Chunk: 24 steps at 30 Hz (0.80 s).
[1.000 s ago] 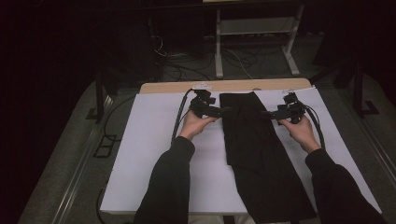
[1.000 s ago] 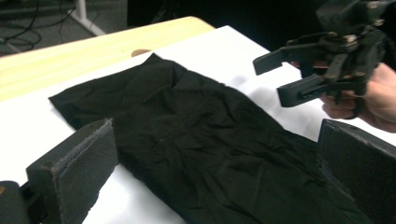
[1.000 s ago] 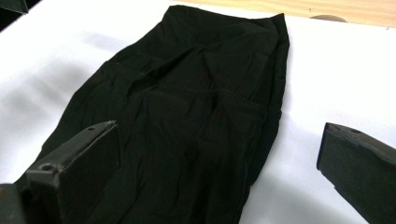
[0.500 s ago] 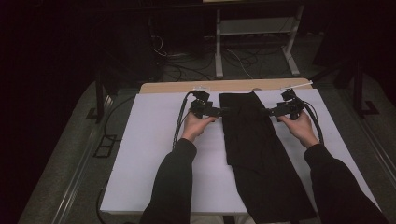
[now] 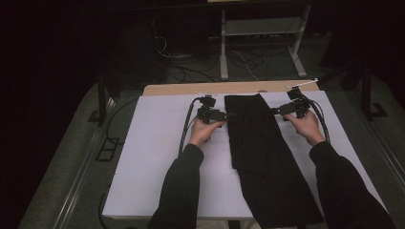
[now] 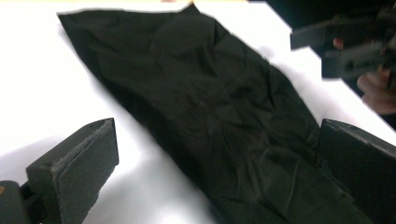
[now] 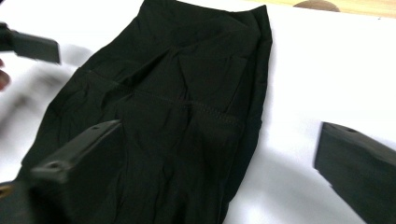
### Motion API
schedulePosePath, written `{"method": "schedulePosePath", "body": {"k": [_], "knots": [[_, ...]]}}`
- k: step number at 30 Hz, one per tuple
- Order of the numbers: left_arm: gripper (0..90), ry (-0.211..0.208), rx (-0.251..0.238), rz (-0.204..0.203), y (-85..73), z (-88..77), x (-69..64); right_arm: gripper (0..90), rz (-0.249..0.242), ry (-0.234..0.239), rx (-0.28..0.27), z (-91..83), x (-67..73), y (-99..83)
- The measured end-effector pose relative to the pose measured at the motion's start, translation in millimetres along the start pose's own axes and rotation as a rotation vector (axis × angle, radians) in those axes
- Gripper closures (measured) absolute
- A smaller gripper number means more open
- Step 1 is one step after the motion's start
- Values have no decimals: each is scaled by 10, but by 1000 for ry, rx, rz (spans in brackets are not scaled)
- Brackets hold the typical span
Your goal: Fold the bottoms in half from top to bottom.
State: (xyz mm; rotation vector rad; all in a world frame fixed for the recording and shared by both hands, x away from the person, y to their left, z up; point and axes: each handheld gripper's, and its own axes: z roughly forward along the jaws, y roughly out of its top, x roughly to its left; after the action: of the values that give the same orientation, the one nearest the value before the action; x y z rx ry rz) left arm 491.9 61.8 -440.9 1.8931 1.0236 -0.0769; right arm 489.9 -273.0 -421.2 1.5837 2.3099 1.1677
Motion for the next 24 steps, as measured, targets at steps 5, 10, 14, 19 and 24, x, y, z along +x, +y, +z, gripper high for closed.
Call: {"method": "schedulePosePath", "body": {"k": [5,10,14,19,24], "knots": [[0,-10,20,-27,-28,78,-1,75,36,15,16,31,-71,13],[0,-6,43,-48,-54,120,21,141,66,37,31,65,-134,-8],[0,-20,55,-57,-74,131,43,228,83,41,44,95,-158,-29],[72,-25,42,-63,-105,133,49,298,85,41,53,133,-157,-38],[143,-31,36,-63,-113,155,39,349,93,41,63,178,-142,-48]]}}
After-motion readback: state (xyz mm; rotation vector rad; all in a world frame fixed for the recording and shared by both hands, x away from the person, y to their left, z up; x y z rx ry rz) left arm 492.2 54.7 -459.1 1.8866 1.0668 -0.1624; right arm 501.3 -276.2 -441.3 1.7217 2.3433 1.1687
